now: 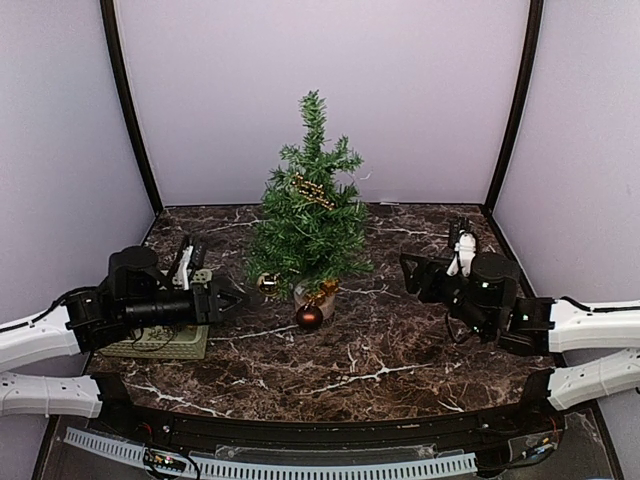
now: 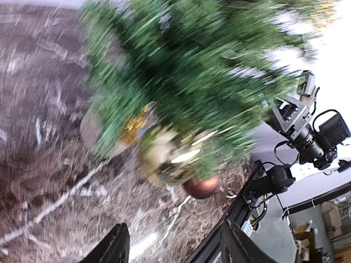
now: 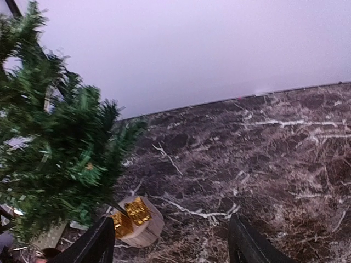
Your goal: Decorate the small christmas tree
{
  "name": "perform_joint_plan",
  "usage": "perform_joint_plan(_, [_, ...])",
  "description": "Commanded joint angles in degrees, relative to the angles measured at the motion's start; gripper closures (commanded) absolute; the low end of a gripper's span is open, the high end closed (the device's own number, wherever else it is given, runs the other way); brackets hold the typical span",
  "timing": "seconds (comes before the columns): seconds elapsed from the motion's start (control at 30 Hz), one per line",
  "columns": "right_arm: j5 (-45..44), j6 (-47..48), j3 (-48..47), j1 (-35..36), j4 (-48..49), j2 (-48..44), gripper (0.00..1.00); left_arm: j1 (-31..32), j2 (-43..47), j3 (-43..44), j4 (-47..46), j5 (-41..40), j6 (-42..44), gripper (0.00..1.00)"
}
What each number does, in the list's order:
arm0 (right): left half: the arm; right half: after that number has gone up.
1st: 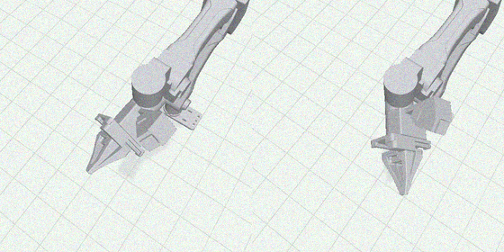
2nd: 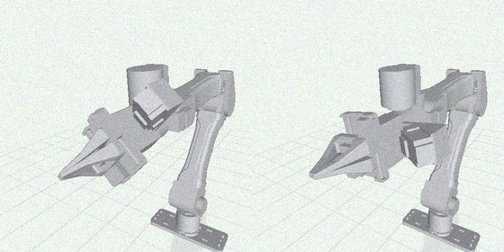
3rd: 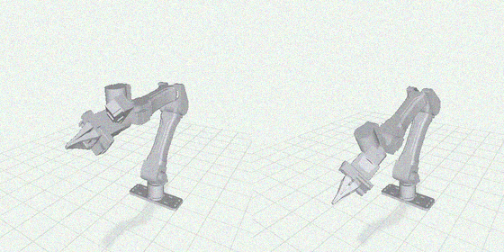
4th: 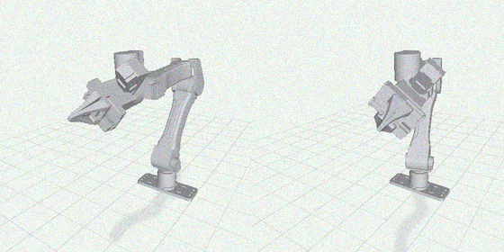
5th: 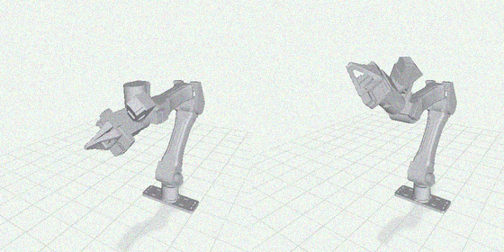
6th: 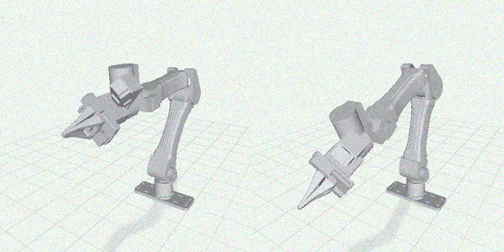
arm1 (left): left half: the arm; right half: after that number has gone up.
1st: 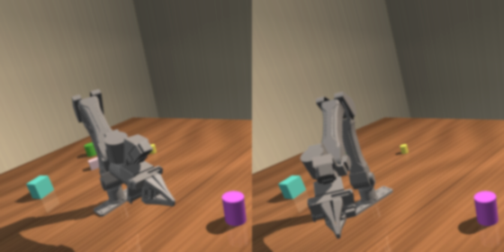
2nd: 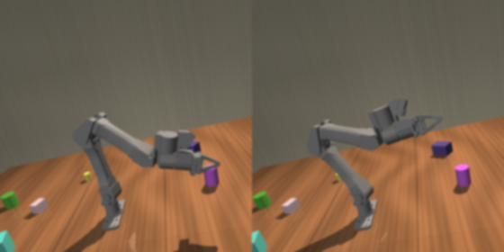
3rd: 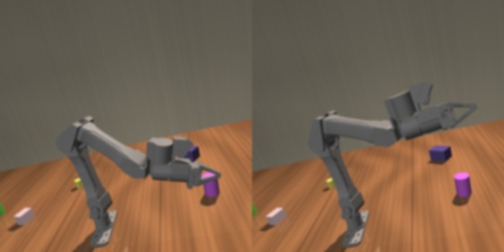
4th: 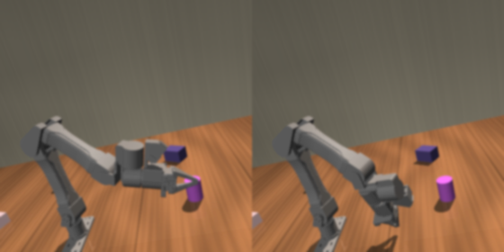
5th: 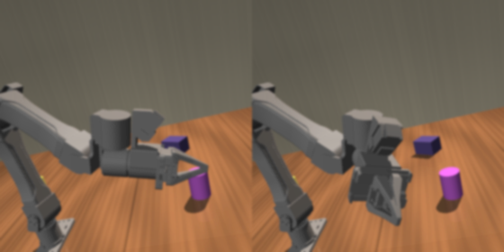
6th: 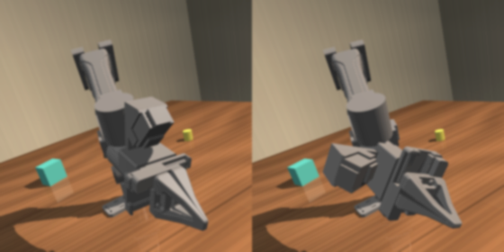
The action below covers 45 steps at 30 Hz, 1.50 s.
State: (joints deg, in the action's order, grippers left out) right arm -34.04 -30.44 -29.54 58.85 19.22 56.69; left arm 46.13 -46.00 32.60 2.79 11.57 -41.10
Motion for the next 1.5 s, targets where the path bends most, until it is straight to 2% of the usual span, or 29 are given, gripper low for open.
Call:
perform_joint_plan(0.0, [9.3, -7.3, 3.0, -5.5, 4.4, 3.0, 0.32, -0.5, 0.4, -8.9, -8.5, -0.6, -7.8, 0.43])
perform_joint_plan(0.13, [16.6, -10.8, 4.2, -11.2, 12.7, 12.4, 0.41, -0.6, -2.3, -12.7, -16.4, -2.5, -9.4, 0.43])
perform_joint_plan(0.23, [20.0, -11.9, 1.7, -12.8, 18.0, 21.7, 0.49, -0.8, -8.1, -12.5, -20.8, -2.9, -9.6, 0.44])
perform_joint_plan(0.37, [25.0, -13.8, -1.9, -14.2, 25.7, 33.5, 0.54, -1.7, -12.9, -12.8, -25.9, -1.7, -10.2, 0.46])
perform_joint_plan(0.47, [28.6, -15.1, -5.1, -15.1, 30.9, 41.0, 0.57, -2.4, -13.8, -12.0, -25.9, -1.8, -9.1, 0.46])
perform_joint_plan(0.63, [33.7, -16.1, -11.8, -15.6, 33.3, 50.6, 0.64, -3.5, -12.6, -11.0, -22.1, -2.5, -7.6, 0.46])
perform_joint_plan(0.77, [37.0, -16.8, -15.9, -16.4, 32.8, 55.5, 0.65, -4.6, -9.7, -11.0, -18.7, -4.0, -6.6, 0.46])
perform_joint_plan(1.0, [40.3, -16.4, -22.2, -16.8, 29.6, 61.3, 0.7, -8.1, -7.1, -9.0, -13.2, -1.8, -4.0, 0.45])
perform_joint_plan(1.27, [43.9, -16.9, -24.9, -16.8, 28.2, 64.5, 0.72, -9.3, -6.1, -6.5, -10.0, -1.0, -2.3, 0.45])
perform_joint_plan(1.47, [45.9, -17.0, -23.0, -16.8, 27.8, 63.3, 0.73, -10.4, -5.3, -4.5, -6.8, -0.9, -0.6, 0.45])
